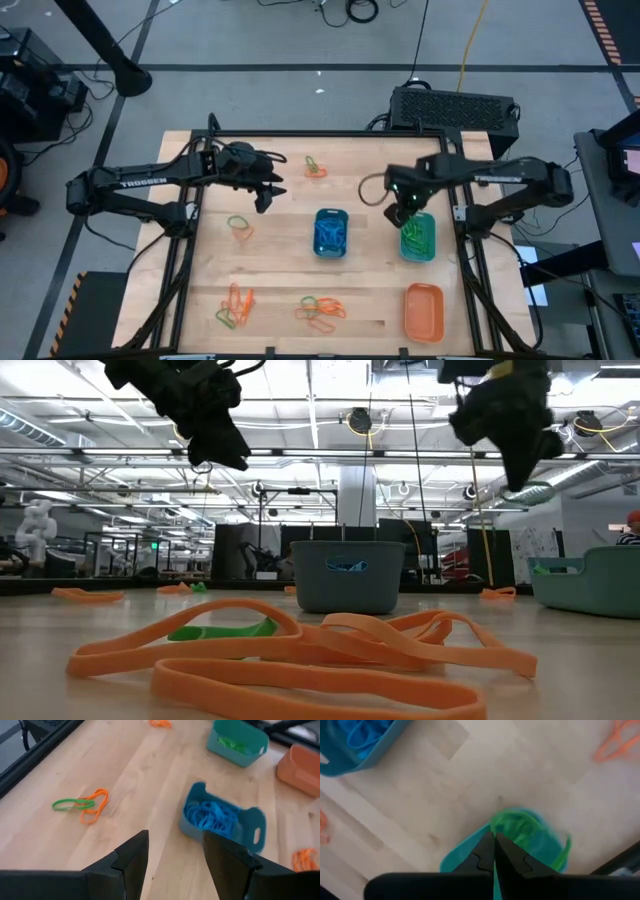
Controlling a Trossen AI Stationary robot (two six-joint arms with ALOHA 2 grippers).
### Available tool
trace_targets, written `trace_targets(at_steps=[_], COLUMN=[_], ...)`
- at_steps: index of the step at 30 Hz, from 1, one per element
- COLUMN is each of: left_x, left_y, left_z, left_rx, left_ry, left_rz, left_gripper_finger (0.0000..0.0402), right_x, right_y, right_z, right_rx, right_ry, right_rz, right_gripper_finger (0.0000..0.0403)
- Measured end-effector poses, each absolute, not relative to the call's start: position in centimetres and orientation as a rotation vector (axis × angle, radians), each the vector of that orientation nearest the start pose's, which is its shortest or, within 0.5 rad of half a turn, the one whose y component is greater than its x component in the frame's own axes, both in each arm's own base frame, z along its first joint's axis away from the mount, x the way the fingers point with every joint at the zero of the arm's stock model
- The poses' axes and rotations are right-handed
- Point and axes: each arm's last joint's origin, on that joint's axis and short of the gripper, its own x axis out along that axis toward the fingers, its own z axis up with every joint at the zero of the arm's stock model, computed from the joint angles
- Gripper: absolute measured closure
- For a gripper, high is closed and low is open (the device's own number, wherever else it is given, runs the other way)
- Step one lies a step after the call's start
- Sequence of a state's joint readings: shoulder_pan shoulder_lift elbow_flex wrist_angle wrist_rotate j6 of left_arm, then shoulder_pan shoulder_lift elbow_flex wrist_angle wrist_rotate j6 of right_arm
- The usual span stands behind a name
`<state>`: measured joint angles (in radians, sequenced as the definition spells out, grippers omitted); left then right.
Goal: Sort rubber bands into baskets
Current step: Put the green rubberband into the light blue bin
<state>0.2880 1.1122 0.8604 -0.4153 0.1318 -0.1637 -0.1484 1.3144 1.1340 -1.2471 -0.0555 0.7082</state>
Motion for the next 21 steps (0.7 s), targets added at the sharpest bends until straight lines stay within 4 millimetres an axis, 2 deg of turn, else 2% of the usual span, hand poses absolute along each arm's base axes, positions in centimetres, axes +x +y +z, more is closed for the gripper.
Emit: trace_targets(at_steps=[3, 11, 21], left_x=[22.2, 22.2, 22.2], left_y=[6.4, 6.8, 6.8], left_z=[27.8, 28.0, 28.0], left_rx=[-0.277, -0.304, -0.311], left_ry=[0.637, 0.613, 0.612], left_rz=[0.205, 0.167, 0.166], left_gripper_finger=[0.021, 0.021, 0.021], right_x=[21.1, 20.6, 19.1], right_y=[-1.3, 1.4, 2.1], right_z=[27.2, 23.3, 20.4], right_rx=[0.761, 0.841, 0.874], right_ry=[1.313, 1.302, 1.367], right_rz=[-0.581, -0.613, -0.718], right_gripper_finger=[0.0402, 0.0402, 0.0386])
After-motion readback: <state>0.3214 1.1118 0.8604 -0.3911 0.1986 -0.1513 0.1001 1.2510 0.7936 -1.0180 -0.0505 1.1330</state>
